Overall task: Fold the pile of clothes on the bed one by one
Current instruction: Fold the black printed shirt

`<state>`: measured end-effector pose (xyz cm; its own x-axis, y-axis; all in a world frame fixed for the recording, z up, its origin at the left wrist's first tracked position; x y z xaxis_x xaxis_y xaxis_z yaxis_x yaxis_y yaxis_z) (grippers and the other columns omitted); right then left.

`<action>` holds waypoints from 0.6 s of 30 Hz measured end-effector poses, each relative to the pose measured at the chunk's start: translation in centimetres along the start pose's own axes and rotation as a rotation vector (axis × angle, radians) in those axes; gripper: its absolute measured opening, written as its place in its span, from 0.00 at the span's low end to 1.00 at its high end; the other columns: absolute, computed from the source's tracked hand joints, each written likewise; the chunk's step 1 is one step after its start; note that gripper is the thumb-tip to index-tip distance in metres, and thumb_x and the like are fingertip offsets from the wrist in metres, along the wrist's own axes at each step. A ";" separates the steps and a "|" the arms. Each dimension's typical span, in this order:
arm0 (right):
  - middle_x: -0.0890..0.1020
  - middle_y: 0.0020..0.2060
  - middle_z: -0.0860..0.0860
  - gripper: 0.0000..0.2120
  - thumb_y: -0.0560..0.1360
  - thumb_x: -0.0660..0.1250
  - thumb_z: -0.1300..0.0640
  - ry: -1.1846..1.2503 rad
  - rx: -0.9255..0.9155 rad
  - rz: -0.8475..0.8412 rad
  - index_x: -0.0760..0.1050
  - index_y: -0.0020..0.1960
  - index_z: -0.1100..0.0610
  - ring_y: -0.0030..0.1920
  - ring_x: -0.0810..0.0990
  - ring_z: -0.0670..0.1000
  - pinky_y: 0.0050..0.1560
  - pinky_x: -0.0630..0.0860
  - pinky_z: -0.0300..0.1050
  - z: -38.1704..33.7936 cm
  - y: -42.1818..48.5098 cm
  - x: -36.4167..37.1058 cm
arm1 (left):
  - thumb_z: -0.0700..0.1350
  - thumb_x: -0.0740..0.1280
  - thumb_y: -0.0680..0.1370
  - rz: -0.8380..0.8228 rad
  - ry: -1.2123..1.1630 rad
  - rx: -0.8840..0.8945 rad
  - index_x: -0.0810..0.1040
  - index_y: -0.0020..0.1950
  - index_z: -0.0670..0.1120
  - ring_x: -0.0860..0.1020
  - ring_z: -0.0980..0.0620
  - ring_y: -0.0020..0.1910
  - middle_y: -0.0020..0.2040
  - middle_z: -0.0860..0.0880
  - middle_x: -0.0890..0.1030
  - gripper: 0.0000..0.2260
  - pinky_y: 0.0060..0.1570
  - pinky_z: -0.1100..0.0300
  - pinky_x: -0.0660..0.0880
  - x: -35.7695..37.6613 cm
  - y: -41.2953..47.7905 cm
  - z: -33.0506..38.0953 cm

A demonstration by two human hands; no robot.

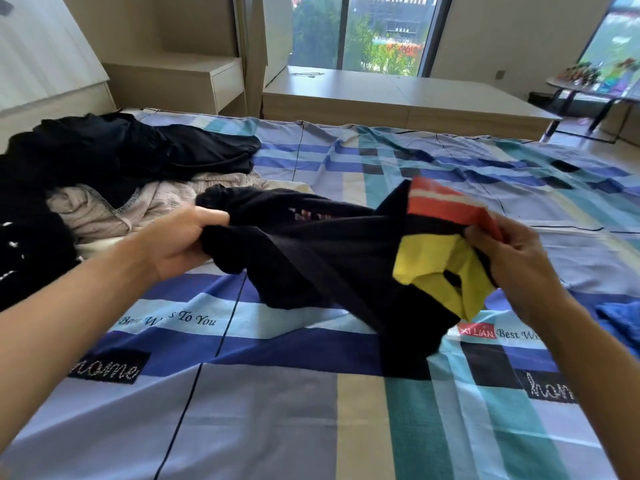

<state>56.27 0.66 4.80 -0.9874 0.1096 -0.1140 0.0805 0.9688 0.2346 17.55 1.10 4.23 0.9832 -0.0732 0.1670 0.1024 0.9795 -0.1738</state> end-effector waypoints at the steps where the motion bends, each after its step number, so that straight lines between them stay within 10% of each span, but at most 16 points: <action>1: 0.85 0.37 0.44 0.13 0.80 0.64 0.65 0.034 0.044 0.075 0.83 0.46 0.51 0.36 0.81 0.44 0.40 0.79 0.35 0.8 0.5 -1.2 | 0.28 0.56 0.76 0.008 0.010 0.002 0.84 0.41 0.40 0.82 0.53 0.32 0.40 0.43 0.81 0.18 0.32 0.62 0.81 -0.9 0.1 0.1; 5: 0.86 0.37 0.45 0.14 0.78 0.64 0.67 0.226 0.202 0.374 0.83 0.56 0.54 0.40 0.83 0.48 0.46 0.81 0.42 3.8 1.6 -5.2 | 0.24 0.55 0.73 0.053 0.146 0.041 0.83 0.47 0.40 0.83 0.49 0.36 0.44 0.41 0.84 0.20 0.34 0.60 0.81 -4.3 0.1 0.0; 10: 0.82 0.45 0.56 0.07 0.74 0.65 0.64 0.171 0.402 0.641 0.77 0.51 0.56 0.33 0.81 0.48 0.23 0.76 0.40 7.0 0.7 -10.0 | 0.33 0.70 0.57 0.101 0.318 -0.063 0.77 0.59 0.33 0.83 0.40 0.45 0.54 0.31 0.80 0.29 0.39 0.53 0.81 -9.1 -0.1 -0.8; 14: 0.80 0.45 0.59 0.04 0.72 0.65 0.63 0.028 0.432 0.662 0.74 0.44 0.57 0.42 0.77 0.56 0.33 0.74 0.44 8.9 1.1 -11.0 | 0.31 0.70 0.67 0.191 0.860 -0.055 0.77 0.62 0.40 0.82 0.49 0.36 0.45 0.41 0.84 0.23 0.30 0.62 0.77 -10.0 -0.2 -1.5; 18: 0.80 0.46 0.50 0.11 0.74 0.61 0.62 -0.272 0.144 0.670 0.70 0.47 0.45 0.43 0.79 0.52 0.45 0.75 0.47 4.4 0.7 -7.5 | 0.48 0.76 0.64 0.199 1.356 0.025 0.67 0.76 0.50 0.76 0.46 0.62 0.65 0.46 0.77 0.40 0.58 0.55 0.73 -7.7 0.2 -2.1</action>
<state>64.38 1.51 1.63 -0.6532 0.7213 -0.2303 0.6901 0.6923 0.2111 10.36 1.50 0.82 0.3574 -0.0429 -0.9330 -0.0446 0.9970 -0.0629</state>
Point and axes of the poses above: each hand's wrist, its own y-axis towards the middle knuckle, its own x-axis out of the palm, z = x × y, the point moved 5 cm from there along y, towards the middle knuckle
